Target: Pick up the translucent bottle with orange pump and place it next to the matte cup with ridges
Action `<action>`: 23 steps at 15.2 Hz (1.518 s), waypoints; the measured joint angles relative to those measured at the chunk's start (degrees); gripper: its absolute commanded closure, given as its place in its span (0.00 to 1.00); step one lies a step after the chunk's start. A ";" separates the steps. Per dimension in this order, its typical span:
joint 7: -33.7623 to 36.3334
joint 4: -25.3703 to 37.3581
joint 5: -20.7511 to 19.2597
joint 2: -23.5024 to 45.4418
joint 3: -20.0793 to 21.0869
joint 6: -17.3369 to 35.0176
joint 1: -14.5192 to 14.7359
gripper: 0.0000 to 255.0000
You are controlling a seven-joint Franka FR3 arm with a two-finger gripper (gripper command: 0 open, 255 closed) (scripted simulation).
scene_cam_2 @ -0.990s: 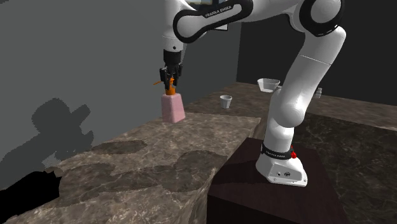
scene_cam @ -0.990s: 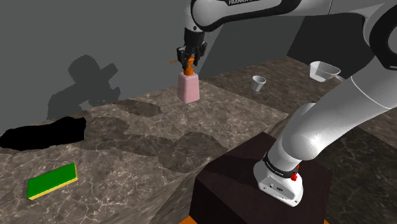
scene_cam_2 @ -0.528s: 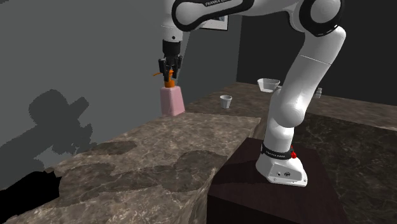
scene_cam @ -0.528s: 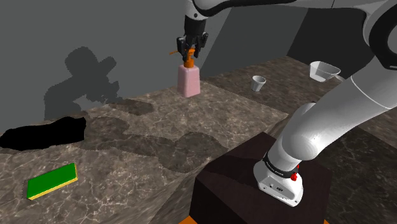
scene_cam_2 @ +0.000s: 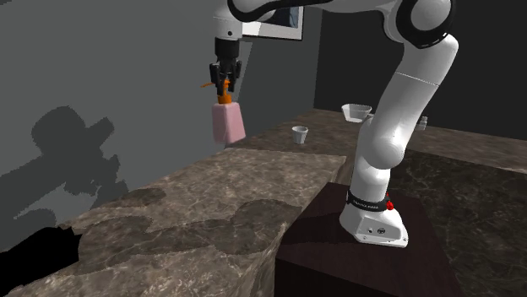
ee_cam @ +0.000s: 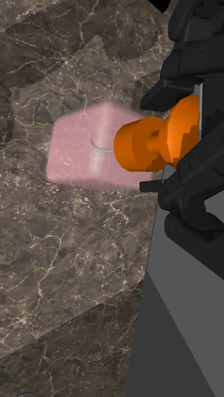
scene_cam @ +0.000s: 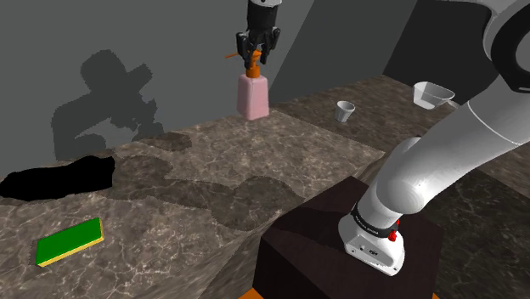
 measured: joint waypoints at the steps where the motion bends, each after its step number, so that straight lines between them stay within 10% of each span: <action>1: -0.08 0.79 -0.01 0.12 -0.02 -0.65 -0.02 1.00; 14: -0.62 13.62 -0.16 2.92 0.18 -10.69 -0.08 1.00; 23: -11.73 10.47 -0.20 -0.50 -7.29 -10.12 -3.91 1.00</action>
